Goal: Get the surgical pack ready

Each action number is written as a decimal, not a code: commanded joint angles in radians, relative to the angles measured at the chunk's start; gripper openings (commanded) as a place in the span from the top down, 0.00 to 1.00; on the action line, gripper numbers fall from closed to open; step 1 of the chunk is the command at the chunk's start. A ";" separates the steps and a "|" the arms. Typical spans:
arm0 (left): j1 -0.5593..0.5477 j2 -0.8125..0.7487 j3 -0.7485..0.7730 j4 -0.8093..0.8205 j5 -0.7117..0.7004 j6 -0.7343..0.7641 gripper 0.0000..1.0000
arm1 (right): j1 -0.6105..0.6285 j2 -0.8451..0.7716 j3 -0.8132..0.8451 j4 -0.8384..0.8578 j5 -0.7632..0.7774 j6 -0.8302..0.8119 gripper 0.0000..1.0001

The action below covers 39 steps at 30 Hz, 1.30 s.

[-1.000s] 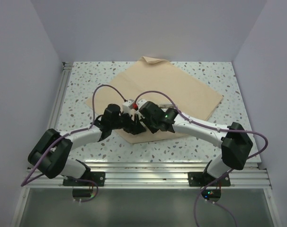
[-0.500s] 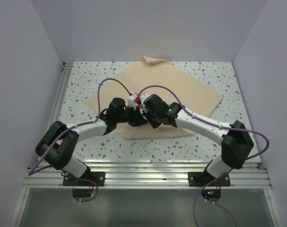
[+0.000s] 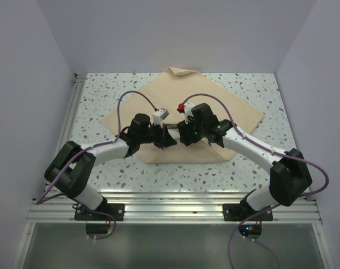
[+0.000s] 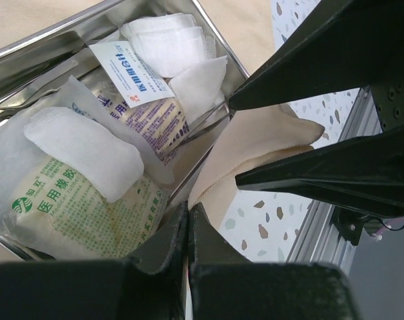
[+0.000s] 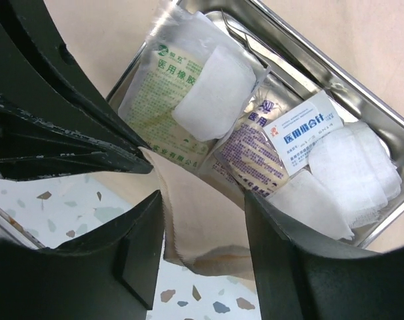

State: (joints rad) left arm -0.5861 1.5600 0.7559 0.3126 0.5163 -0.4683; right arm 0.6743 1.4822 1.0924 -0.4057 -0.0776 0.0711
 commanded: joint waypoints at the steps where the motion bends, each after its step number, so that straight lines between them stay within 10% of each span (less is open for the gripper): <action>1: -0.008 0.008 0.034 0.029 -0.004 -0.010 1.00 | -0.025 -0.023 -0.031 0.122 -0.111 0.001 0.46; 29: -0.007 0.017 0.048 -0.004 0.001 0.011 1.00 | -0.102 -0.062 -0.078 0.148 -0.160 0.001 0.51; 32: -0.007 0.017 0.049 -0.003 0.002 0.013 1.00 | -0.104 -0.051 -0.069 0.146 -0.140 0.007 0.61; 36: -0.007 0.018 0.053 -0.004 -0.007 0.011 1.00 | -0.124 -0.037 -0.040 0.145 -0.103 0.029 0.99; 39: -0.006 0.017 0.063 -0.026 -0.054 0.010 1.00 | -0.150 -0.014 -0.009 0.153 -0.113 0.056 1.00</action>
State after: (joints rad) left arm -0.5880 1.5848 0.7776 0.2966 0.5030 -0.4702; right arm 0.5545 1.4494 1.0195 -0.2714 -0.2203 0.1024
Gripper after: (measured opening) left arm 0.013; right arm 0.036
